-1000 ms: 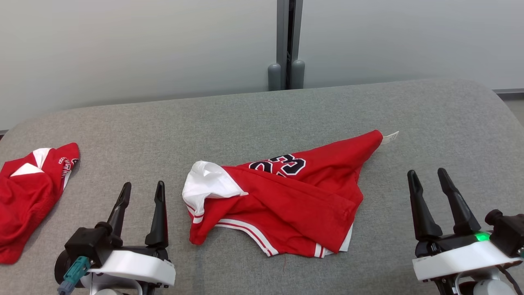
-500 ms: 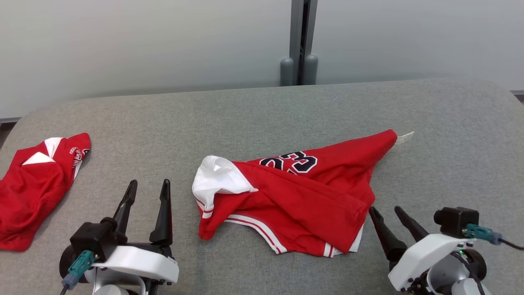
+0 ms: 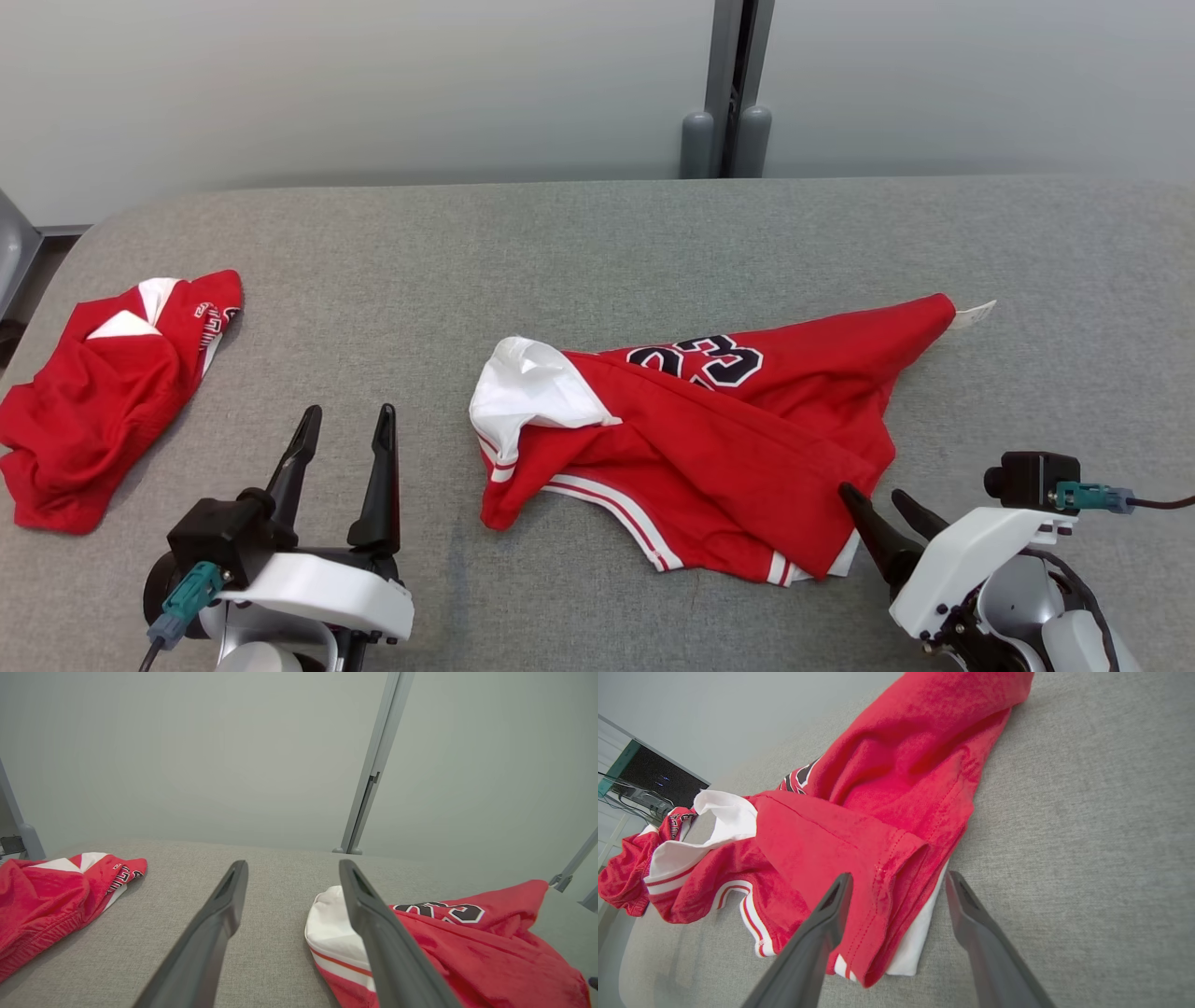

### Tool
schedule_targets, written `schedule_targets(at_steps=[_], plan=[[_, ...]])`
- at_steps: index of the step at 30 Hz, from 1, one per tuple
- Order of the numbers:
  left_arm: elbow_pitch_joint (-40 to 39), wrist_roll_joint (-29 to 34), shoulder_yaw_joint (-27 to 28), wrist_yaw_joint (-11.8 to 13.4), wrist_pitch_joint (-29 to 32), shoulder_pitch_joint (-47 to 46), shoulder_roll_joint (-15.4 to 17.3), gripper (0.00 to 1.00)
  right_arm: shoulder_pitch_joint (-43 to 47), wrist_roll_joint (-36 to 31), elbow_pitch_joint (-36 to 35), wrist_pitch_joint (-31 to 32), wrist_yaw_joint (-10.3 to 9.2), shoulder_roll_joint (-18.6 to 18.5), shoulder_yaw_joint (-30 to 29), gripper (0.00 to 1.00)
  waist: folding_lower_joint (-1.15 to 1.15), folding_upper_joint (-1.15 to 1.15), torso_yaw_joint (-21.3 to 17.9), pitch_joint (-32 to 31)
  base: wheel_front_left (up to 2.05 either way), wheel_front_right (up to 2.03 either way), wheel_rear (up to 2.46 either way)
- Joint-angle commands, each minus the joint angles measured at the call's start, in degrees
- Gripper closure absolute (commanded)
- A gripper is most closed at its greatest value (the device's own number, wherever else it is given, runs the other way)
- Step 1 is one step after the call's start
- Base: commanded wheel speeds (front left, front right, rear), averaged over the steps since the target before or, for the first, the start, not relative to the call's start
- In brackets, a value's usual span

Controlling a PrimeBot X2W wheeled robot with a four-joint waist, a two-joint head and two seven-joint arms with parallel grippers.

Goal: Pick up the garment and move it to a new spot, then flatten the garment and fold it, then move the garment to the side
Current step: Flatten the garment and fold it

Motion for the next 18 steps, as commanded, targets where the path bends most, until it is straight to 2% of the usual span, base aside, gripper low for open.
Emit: schedule_targets(at_steps=[1,9,11,12,13,18], plan=[[0.4,-0.5,0.2,-0.2,-0.2,-1.0,0.1,0.0,-0.9,0.8,0.5,0.0,0.11,-0.2,-0.1,0.0,0.0,0.0,0.4,0.4,0.0,0.0,0.0],[1.1,-0.7,0.3,-0.6,-0.3,-2.2,0.4,0.0,-2.4,2.1,3.3,-1.4,0.11,-0.2,0.7,0.0,0.0,0.0,1.6,1.5,0.0,0.0,0.0],[1.3,-0.8,0.3,-0.7,-0.4,-2.3,0.5,0.0,-3.0,2.3,3.9,-2.0,0.11,-0.2,0.9,0.56,0.0,0.0,1.8,1.7,0.0,0.0,0.0],[1.3,-0.8,0.3,-0.7,-0.4,-2.3,0.5,0.0,-3.2,2.3,4.0,-2.3,0.11,-0.2,1.0,0.81,0.0,0.0,1.8,1.8,0.0,0.0,0.0],[1.4,-0.8,0.2,-0.6,-0.4,-2.3,0.5,0.0,-3.4,2.4,4.3,-2.6,0.11,-0.2,1.1,1.0,0.0,0.0,1.9,1.9,0.0,0.0,0.0],[1.6,-0.9,0.2,-0.4,-0.5,-2.3,0.5,0.0,-3.7,2.4,4.2,-4.4,0.11,-0.2,1.6,1.0,0.0,0.0,1.8,1.8,0.0,0.0,0.0]])
